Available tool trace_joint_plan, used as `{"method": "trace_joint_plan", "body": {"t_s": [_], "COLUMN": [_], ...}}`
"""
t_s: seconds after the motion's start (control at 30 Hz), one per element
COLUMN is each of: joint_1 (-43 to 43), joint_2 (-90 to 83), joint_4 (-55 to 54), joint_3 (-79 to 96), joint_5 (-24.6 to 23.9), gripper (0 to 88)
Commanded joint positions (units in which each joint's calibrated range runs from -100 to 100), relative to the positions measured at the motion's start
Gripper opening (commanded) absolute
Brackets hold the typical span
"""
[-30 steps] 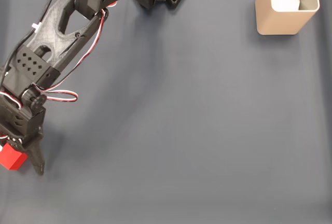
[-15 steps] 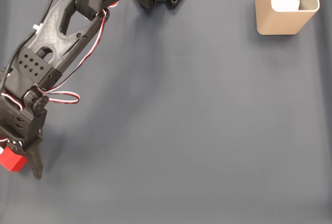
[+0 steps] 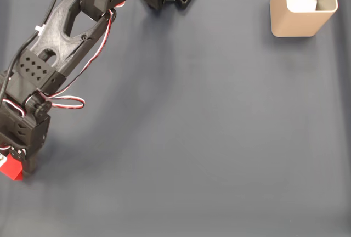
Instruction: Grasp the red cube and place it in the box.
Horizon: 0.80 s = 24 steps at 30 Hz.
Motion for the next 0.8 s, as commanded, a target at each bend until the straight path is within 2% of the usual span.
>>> {"method": "trace_joint_plan", "body": {"t_s": [0.0, 0.43, 0.77], "joint_1": [-0.86, -2.56, -4.83], "joint_2": [-5.79, -13.33, -24.77], "joint_4": [2.26, 14.39, 19.47], "joint_3": [-0.11, 1.17, 7.92], "joint_5": [0.78, 1.90, 1.76], "gripper": [8.0, 0.3, 0.2]}}
